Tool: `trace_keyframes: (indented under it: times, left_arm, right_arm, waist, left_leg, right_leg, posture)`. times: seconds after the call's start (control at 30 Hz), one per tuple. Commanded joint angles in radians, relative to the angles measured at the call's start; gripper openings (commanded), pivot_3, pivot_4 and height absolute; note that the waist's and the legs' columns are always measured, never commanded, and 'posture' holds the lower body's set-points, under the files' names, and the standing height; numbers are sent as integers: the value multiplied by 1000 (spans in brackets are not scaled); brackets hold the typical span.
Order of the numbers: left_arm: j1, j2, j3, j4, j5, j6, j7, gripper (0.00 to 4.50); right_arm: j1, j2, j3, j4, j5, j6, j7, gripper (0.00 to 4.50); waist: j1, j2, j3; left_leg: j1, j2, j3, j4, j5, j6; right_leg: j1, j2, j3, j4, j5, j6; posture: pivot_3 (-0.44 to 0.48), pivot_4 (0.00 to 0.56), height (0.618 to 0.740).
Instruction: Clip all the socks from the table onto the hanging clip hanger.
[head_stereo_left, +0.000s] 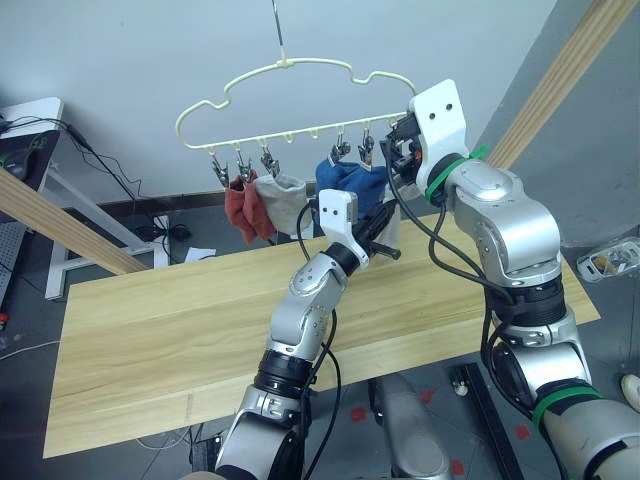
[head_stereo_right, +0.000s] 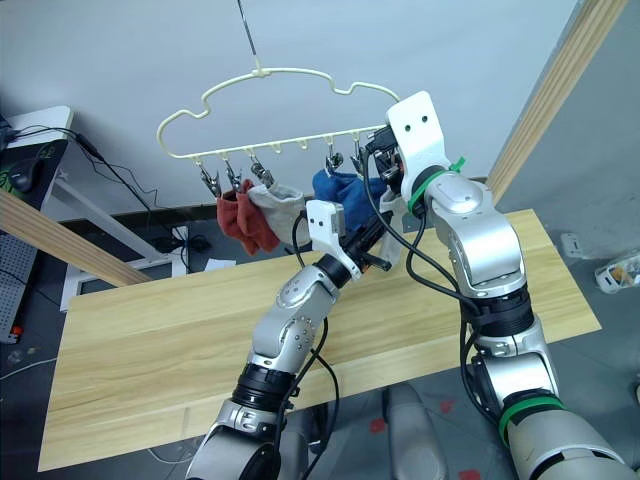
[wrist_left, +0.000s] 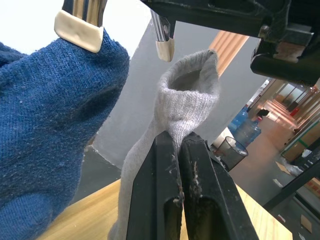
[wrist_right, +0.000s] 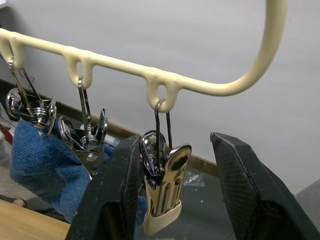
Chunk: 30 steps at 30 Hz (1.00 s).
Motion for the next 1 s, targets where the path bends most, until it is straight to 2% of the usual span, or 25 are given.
trace_keyframes:
  times: [0.03, 0.23, 0.53, 0.8, 1.0]
  left_arm:
    - [-8, -14, -12, -44, 2, -14, -10, 0]
    - [10, 9, -18, -66, 9, -4, -19, 0]
    - [128, 134, -95, -124, 95, -18, -88, 0]
    - [139, 139, -100, -136, 113, -21, -96, 0]
    - [127, 141, -87, -142, 107, -18, -100, 0]
  right_arm:
    - [-7, 17, 0, -39, -14, -22, -14, 2270]
    - [-10, 36, -9, -47, -9, -11, -18, 2270]
    - [0, 7, -34, -101, -4, 20, -16, 2270]
    - [11, -1, -45, -143, 14, 69, -8, 2270]
    - [20, 28, -49, -112, 2, 39, -42, 2270]
  waist:
    - [0, 0, 0]
    - [0, 0, 0]
    - [0, 0, 0]
    - [0, 0, 0]
    - [0, 0, 0]
  left_leg:
    - [0, 0, 0, 0, 0, 0]
    - [0, 0, 0, 0, 0, 0]
    - [0, 0, -1, -1, 0, 0]
    - [0, 0, -3, -1, 0, 0]
    - [0, 0, -2, -1, 0, 0]
  right_leg:
    - [0, 0, 0, 0, 0, 0]
    - [0, 0, 0, 0, 0, 0]
    - [0, 0, 0, 0, 0, 0]
    - [0, 0, 0, -1, -1, 1]
    - [0, 0, 0, -1, -1, 1]
  posture:
    - [-261, 319, 740]
    - [-258, 319, 740]
    - [-263, 322, 740]
    - [-262, 321, 740]
    - [-262, 316, 740]
